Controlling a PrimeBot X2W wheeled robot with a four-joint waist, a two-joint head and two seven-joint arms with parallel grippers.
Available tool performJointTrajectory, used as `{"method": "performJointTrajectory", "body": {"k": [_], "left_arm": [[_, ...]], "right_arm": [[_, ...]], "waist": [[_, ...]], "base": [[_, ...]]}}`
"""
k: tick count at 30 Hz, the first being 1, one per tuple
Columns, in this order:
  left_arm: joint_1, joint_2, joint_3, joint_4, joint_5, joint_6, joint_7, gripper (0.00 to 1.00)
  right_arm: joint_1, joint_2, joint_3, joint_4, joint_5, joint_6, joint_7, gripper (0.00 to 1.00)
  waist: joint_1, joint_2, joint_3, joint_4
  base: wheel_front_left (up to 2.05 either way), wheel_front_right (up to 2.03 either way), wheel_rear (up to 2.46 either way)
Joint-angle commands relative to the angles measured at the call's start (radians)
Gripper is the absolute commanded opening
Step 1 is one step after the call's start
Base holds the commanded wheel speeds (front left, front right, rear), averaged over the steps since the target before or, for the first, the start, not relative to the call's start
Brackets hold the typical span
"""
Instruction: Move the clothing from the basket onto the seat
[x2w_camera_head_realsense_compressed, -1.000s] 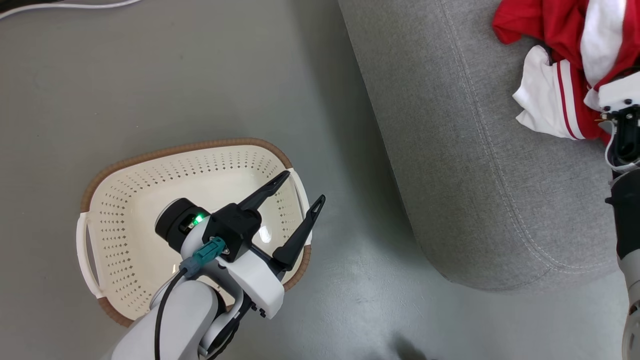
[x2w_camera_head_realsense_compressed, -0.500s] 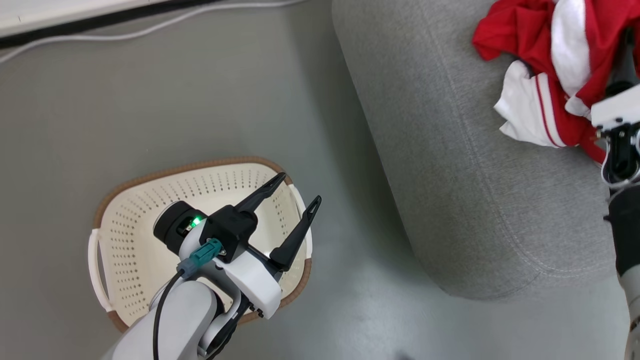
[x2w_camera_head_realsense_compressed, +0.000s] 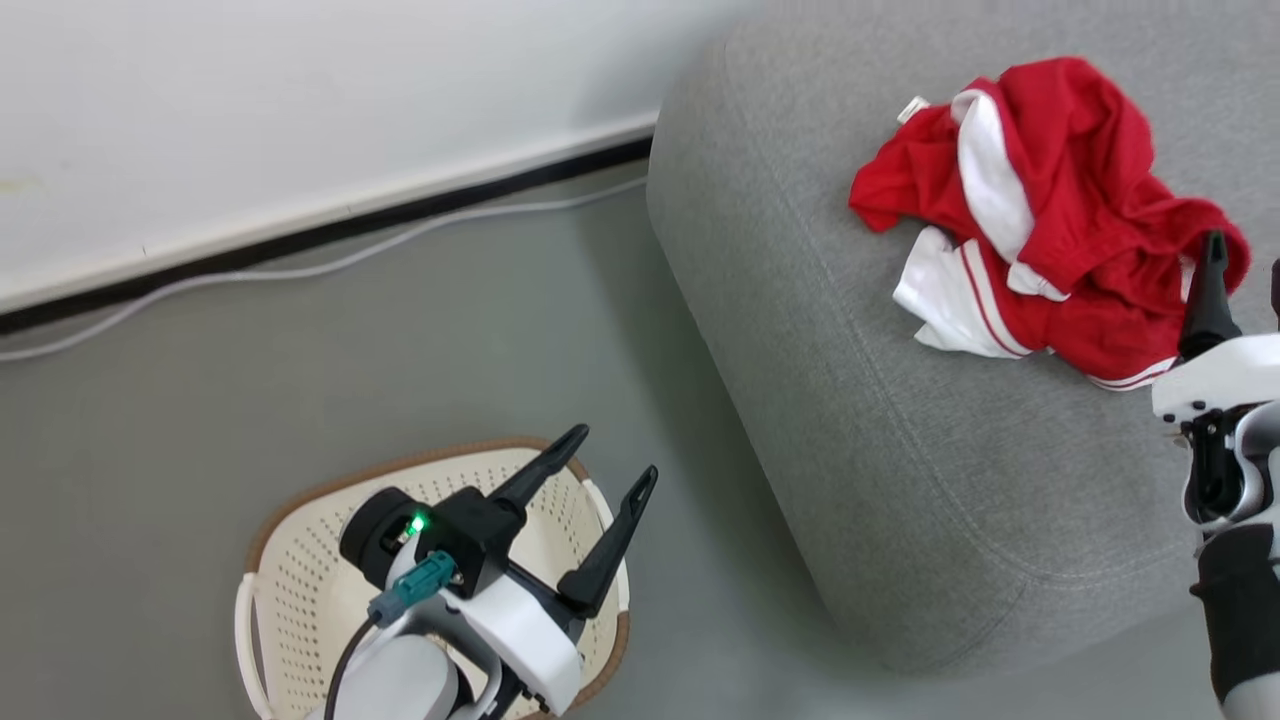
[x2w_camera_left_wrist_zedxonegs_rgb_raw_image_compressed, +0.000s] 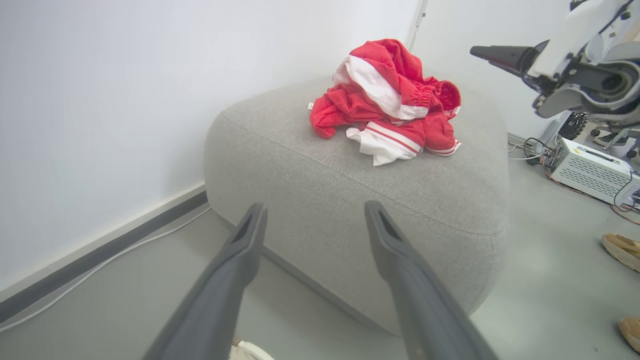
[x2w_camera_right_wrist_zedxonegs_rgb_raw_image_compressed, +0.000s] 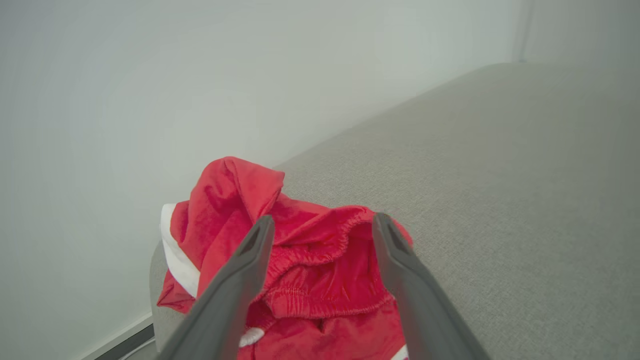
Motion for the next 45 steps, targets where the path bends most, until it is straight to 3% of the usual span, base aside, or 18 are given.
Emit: {"method": "performJointTrajectory", "body": {"k": [1, 5, 9, 17, 32, 38, 45], "left_arm": [[-0.002, 0.009, 0.027, -0.030, -0.006, -0.004, -0.012, 1.00], [0.023, 0.007, 0.024, -0.043, -0.013, 0.005, -0.018, 1.00], [0.040, 0.004, 0.029, -0.044, -0.023, 0.013, -0.027, 1.00], [0.050, 0.005, 0.061, -0.025, -0.039, 0.032, -0.048, 1.00], [0.039, 0.011, 0.217, 0.062, -0.065, 0.130, -0.072, 1.00], [0.054, 0.010, 0.264, 0.108, -0.069, 0.143, -0.074, 1.00], [0.095, 0.015, 0.337, 0.109, -0.046, 0.142, -0.075, 1.00]], "right_arm": [[0.022, -0.001, 0.015, -0.051, -0.017, 0.004, -0.006, 1.00], [0.093, 0.030, 0.020, -0.164, -0.025, 0.004, -0.006, 1.00], [0.174, 0.059, 0.088, -0.244, 0.008, 0.004, -0.006, 1.00], [0.301, 0.085, 0.193, -0.372, 0.014, 0.004, -0.006, 1.00], [0.409, 0.101, 0.320, -0.529, -0.042, 0.004, -0.006, 1.00], [0.461, 0.101, 0.317, -0.558, -0.043, 0.004, -0.006, 1.00], [0.503, 0.101, 0.317, -0.578, -0.032, 0.004, -0.006, 1.00]], "waist": [[0.0000, -0.0001, -0.057, -0.002], [0.0000, -0.0001, -0.104, 0.016], [0.0000, -0.0001, -0.143, 0.054], [0.0000, -0.0001, -0.198, 0.182], [0.0000, -0.0001, -0.235, 0.406], [0.0000, -0.0001, -0.252, 0.453], [0.0000, -0.0001, -0.264, 0.453]], "base": [[0.00, 0.00, 0.00], [0.00, 0.00, 0.00], [0.00, 0.00, 0.00], [0.00, 0.00, 0.00], [0.00, 0.00, 0.00], [0.00, 0.00, 0.00], [0.00, 0.00, 0.00]]}}
